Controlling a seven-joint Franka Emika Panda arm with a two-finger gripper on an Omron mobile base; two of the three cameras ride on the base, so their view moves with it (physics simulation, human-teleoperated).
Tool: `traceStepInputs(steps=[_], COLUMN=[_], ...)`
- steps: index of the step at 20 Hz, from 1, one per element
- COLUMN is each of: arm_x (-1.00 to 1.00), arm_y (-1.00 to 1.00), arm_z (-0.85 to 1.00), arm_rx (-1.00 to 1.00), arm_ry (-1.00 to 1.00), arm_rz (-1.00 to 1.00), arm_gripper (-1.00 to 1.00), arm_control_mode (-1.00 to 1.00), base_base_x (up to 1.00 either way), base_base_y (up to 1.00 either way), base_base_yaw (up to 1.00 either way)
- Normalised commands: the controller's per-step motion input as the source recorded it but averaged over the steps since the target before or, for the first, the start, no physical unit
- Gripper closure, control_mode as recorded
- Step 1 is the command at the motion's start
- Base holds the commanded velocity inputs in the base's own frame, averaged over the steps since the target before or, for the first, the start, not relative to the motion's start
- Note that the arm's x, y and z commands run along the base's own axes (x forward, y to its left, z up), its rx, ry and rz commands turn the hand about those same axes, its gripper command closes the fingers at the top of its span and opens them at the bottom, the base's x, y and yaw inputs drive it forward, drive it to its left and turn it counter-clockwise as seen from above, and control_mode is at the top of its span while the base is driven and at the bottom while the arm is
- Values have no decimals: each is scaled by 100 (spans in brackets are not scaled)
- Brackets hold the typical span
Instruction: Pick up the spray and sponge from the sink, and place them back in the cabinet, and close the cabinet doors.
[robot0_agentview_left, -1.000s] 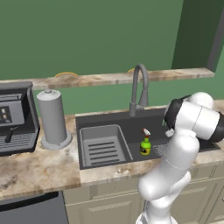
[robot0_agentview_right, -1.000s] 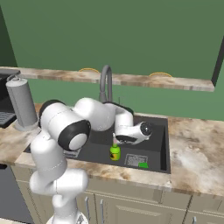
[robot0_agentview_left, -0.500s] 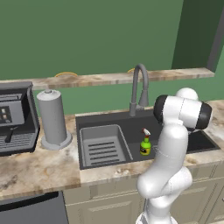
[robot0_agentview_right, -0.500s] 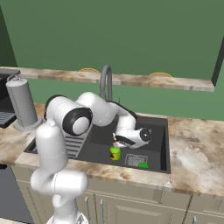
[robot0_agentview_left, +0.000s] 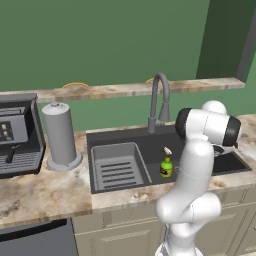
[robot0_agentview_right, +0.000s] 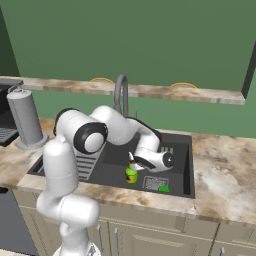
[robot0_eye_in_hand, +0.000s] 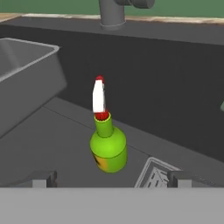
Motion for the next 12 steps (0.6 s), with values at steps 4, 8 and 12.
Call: traceStepInputs(steps=[4, 8, 12], arm_x=[0, 1, 10], arm_y=[0, 4, 3], arm_z=[-5, -26, -20], arm_rx=[1, 0, 0], arm_ry=[-4, -1, -1], arm_rz=[0, 0, 0], arm_gripper=[-100, -100, -100], arm_control_mode=[-100, -100, -100], base_base_x=[0, 0, 0], base_base_y=[0, 0, 0], base_base_yaw=[0, 0, 0])
